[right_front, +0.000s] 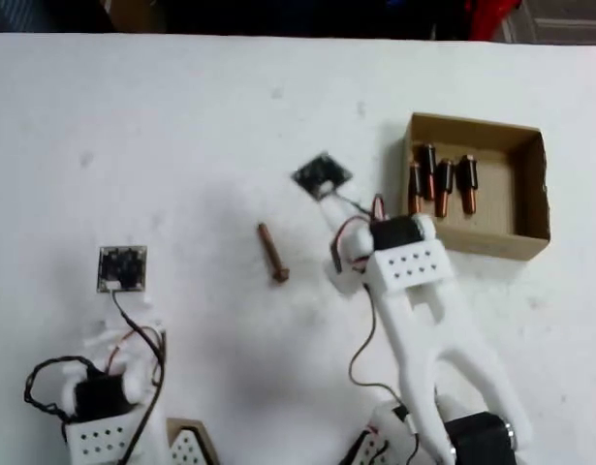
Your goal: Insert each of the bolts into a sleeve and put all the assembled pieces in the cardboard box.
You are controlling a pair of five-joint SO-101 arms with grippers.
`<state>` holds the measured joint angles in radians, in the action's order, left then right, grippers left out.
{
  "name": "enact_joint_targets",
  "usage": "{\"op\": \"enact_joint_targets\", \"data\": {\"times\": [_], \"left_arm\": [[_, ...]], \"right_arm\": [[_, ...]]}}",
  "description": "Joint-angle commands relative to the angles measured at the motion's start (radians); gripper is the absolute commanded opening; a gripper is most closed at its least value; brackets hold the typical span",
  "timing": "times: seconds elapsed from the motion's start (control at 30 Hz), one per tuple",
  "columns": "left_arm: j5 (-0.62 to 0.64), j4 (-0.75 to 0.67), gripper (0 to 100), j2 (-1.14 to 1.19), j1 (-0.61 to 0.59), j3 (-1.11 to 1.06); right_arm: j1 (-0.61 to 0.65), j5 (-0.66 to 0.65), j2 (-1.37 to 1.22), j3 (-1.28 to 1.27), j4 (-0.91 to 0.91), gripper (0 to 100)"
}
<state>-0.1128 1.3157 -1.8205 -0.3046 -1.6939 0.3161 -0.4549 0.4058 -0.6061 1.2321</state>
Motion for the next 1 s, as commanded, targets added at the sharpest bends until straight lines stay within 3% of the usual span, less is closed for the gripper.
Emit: {"op": "enact_joint_targets", "data": {"times": [0.0,0.27,0.43,0.57,0.73,0.97], "left_arm": [[-0.012,-0.054,2,-0.007,0.016,0.002],[-0.015,-0.06,2,-0.007,0.016,0.002],[-0.213,-0.063,2,-0.007,0.016,0.002],[-0.315,-0.063,2,-0.007,0.016,0.002],[-0.316,-0.063,2,-0.007,0.016,0.002],[-0.321,-0.063,2,-0.007,0.018,0.002]], "right_arm": [[-0.002,0.017,0.012,0.153,0.082,1.6],[-0.002,0.017,0.09,0.388,0.269,1.6],[-0.001,0.017,0.297,0.382,0.303,1.6],[-0.001,0.017,0.458,0.295,0.297,1.6],[-0.002,0.017,0.638,0.143,0.265,1.6],[-0.002,0.018,0.831,-0.175,0.084,1.6]]}}
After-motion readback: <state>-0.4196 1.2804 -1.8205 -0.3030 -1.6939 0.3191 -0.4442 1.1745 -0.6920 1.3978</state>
